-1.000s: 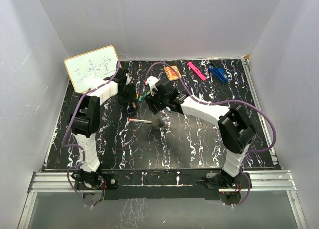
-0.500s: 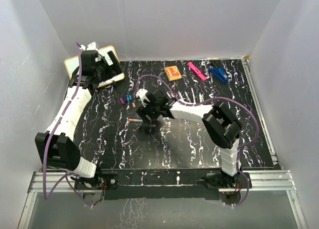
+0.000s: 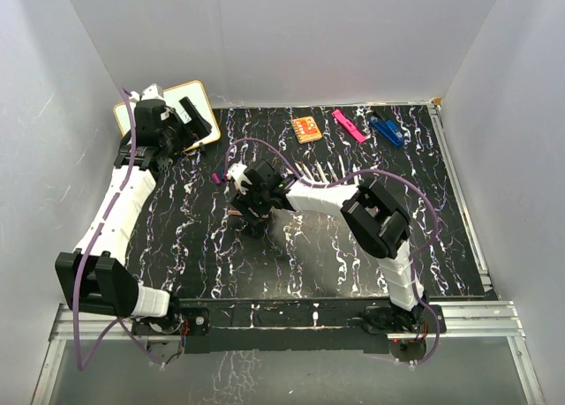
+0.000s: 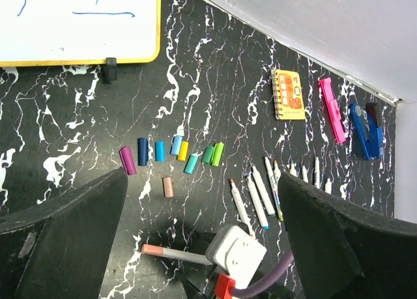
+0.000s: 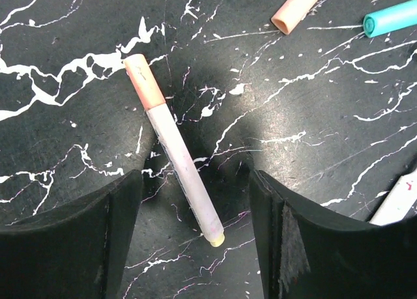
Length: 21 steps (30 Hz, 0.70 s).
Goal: Open the pen caps
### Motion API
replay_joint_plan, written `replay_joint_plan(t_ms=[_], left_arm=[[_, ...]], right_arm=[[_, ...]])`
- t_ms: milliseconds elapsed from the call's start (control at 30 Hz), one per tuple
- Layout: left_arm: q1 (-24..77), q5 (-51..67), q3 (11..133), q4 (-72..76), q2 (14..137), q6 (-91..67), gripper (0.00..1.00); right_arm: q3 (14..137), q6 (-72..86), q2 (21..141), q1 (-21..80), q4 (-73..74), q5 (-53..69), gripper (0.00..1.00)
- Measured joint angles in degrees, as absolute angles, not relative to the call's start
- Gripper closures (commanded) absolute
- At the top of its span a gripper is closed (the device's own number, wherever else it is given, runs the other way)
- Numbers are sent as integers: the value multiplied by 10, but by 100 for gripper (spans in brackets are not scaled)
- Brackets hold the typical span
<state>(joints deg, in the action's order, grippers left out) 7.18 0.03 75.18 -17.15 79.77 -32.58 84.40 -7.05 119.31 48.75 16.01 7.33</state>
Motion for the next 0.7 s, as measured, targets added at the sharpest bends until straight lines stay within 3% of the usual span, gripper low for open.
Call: replay_joint_plan(t_ms=[367, 700], left_arm=[[65, -5, 744, -169, 769, -337, 1], [64, -4, 741, -169, 769, -346, 2]], right_arm=[[847, -74, 1205, 488, 165, 75, 50], [845, -76, 1205, 488, 164, 71, 76]])
